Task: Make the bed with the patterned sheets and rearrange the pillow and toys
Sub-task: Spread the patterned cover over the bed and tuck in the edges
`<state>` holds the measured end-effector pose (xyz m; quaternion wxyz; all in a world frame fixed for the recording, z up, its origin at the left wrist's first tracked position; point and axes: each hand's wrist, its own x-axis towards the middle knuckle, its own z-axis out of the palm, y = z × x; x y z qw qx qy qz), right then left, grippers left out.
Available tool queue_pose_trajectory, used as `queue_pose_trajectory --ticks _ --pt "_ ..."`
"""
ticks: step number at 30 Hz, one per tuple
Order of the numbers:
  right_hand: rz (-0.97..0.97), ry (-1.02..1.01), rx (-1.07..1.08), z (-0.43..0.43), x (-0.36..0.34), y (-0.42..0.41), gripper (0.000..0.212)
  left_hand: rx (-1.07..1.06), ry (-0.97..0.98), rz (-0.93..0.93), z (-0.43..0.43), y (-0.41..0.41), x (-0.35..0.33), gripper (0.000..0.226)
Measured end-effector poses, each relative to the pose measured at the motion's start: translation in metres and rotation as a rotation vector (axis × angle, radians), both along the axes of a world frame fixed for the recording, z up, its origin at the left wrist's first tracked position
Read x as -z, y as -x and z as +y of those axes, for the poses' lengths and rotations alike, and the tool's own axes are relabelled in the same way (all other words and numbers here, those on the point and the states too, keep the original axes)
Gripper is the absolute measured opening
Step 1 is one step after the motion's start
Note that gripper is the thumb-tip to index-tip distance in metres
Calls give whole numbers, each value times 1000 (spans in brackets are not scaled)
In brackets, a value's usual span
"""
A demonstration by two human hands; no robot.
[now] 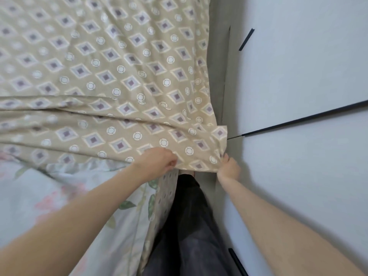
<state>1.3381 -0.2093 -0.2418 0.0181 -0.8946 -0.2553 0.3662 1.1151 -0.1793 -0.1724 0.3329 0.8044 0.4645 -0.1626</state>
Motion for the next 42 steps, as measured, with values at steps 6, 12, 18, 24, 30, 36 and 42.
queue_pose_trajectory --ticks 6,12,18,24,30,36,42 --pt "286 137 304 4 21 -3 38 -16 71 -18 3 1 15 14" --pt "448 57 433 16 20 4 36 -332 84 -143 -15 23 23 23" --pt "356 -114 -182 41 -18 54 34 -713 -92 -188 -11 87 11 23" --pt "439 -428 -687 96 -63 152 29 -902 -234 -122 15 161 -8 37" --pt "255 -380 -986 147 -56 207 35 -864 -196 9 60 201 -15 47" --pt "146 -223 -1102 169 -39 213 12 -799 -149 227 99 204 5 33" --pt "226 -226 -1067 183 -46 208 15 -1024 -194 111 122 203 22 18"
